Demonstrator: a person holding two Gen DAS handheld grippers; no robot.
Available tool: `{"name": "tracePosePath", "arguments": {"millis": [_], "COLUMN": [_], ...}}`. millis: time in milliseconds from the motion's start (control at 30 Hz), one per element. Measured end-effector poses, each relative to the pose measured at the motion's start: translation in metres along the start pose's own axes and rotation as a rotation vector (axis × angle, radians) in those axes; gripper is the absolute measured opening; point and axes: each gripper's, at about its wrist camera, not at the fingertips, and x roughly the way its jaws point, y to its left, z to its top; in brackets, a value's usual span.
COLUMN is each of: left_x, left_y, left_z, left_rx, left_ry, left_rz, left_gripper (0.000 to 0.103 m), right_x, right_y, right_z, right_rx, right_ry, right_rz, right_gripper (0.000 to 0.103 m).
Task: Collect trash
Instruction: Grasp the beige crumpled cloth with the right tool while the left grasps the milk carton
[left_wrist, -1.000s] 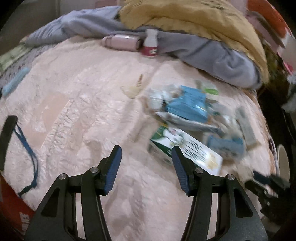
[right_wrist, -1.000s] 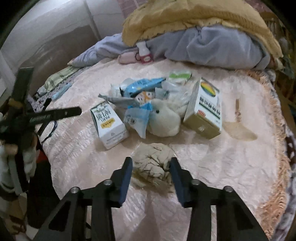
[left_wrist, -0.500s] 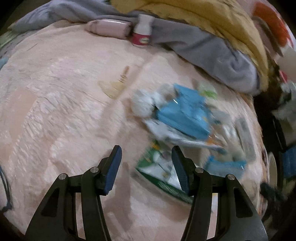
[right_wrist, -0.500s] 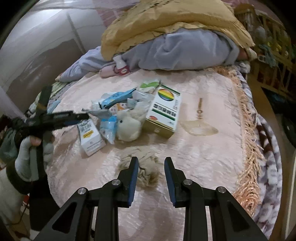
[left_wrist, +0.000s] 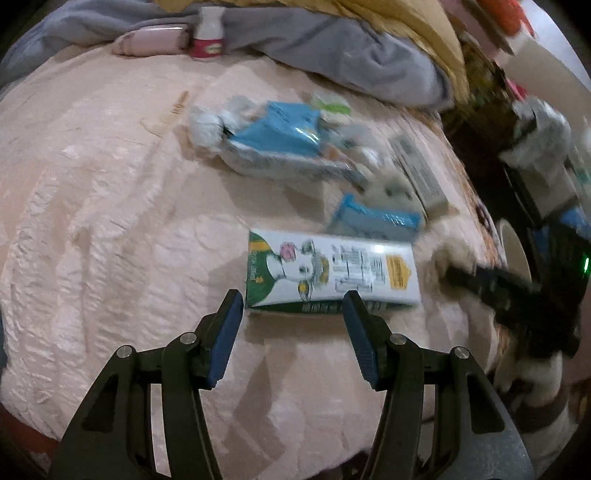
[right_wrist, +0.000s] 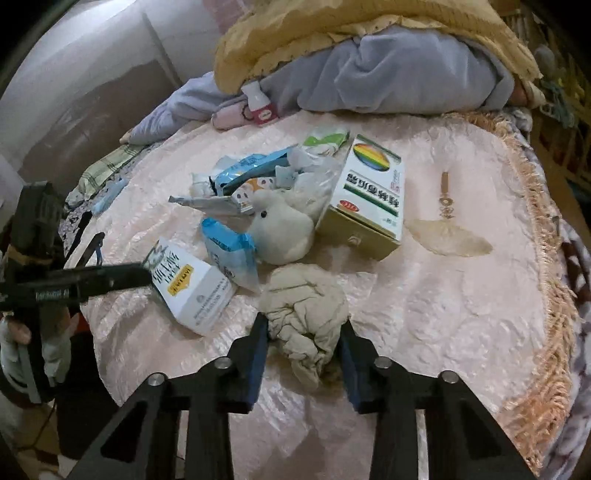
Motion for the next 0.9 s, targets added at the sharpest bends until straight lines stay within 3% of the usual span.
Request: {"name": "tracePosePath", "arguments": {"millis": [100,167,333,433,567,700,833,900], "left_x": [-0.003,-0.011,-0.010,0.011,0.015,0.001,-0.015,-0.018], "left_y": [-0.010,-0.010,0.012,0.024,0.018,-0.002,-0.019,-0.030], "left_z": [-0.003,0.002,0.032,0.042,0.026,0.004,-0.004,-0.004], "left_rx": [0.062,0.087,0.016,-0.029,-0.009,0.056,0.095,0.124], "left_ry": [0.005,-0.038,-0.103,-0.050,0.004,0.019,0.010,0.010], "left_rz": [-0.032,0.003,0.049,0.069,0.008,-0.027,-0.121,-0.152], "left_gripper": [0.055,0.055,0.055,0.055,0.055,0.055,0.055,0.064], "right_x": [-0.020,-0.033,-0.052,-0.053,-0.056,-0.057,-0.060,-0.063], "right_y": [-0.008,-0.016,-0.029,-0.032,-0.030,-0.033,-0.037,-0.036], "right_z": [0.001,0.002,0.000,-0.002,-0.004,-0.006,-0.010,-0.012], "right_rx": [0.009,0.018,0.056,0.077,0.077,0.084,0.101,0.101], "right_ry": [-0.039,-0.054,-0.079,-0.079,-0.082,-0.085,-0.091,-0.096], "right_rz": [-0.028,-0.042,-0.044,-0.037,-0.037,-0.037,-0.026,-0.018], "right_gripper": [0.032,0.032,0.032,0.032,0.032,0.032,0.032,0.032]}}
